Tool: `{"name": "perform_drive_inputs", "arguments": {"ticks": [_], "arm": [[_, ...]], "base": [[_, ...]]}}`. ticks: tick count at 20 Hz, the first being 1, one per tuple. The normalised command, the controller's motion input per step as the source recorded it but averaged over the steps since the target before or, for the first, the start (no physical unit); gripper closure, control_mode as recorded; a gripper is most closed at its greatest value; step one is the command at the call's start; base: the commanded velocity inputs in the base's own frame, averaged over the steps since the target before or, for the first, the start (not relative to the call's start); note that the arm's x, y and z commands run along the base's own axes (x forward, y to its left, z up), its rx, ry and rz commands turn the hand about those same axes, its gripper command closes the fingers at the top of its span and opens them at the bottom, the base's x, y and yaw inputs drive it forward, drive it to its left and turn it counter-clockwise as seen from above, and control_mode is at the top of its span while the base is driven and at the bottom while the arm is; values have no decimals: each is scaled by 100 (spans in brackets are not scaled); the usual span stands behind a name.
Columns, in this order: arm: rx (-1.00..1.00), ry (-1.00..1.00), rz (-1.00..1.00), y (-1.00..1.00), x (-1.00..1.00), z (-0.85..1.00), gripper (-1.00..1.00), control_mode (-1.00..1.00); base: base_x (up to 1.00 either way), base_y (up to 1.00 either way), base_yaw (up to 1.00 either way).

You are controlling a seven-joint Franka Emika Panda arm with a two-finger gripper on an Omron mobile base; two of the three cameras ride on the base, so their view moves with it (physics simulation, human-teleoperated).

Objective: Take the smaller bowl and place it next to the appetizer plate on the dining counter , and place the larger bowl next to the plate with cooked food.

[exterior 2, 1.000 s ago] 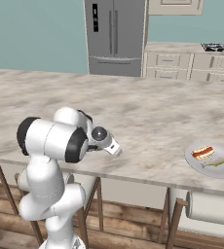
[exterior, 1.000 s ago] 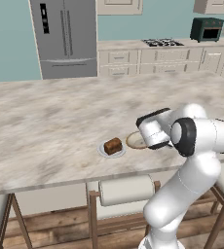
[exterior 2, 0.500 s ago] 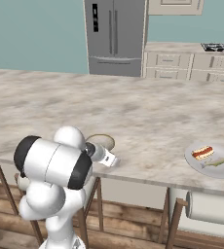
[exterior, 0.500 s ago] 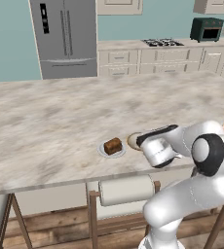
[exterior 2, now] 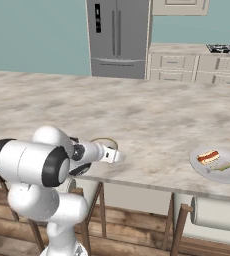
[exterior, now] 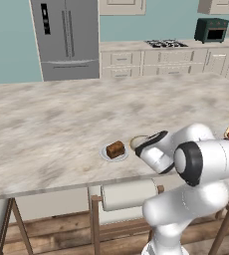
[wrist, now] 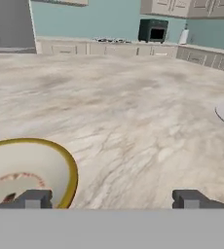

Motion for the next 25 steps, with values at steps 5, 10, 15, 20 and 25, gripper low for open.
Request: {"name": "perform_drive_inputs", "arguments": {"ticks": [5, 10, 15, 20, 25], "arm": [[-27, 0, -5, -31, 3, 100, -100, -100], [-19, 8, -8, -19, 0, 100, -100, -100], [-17, 15, -10, 0, -5, 100, -100, -100], [-16, 21, -10, 0, -10, 100, -100, -100], [-14, 31, -8, -2, -43, 100, -100, -100]], "base": [[0, 0, 0], [0, 0, 0], [0, 0, 0], [0, 0, 0], [0, 0, 0]]}}
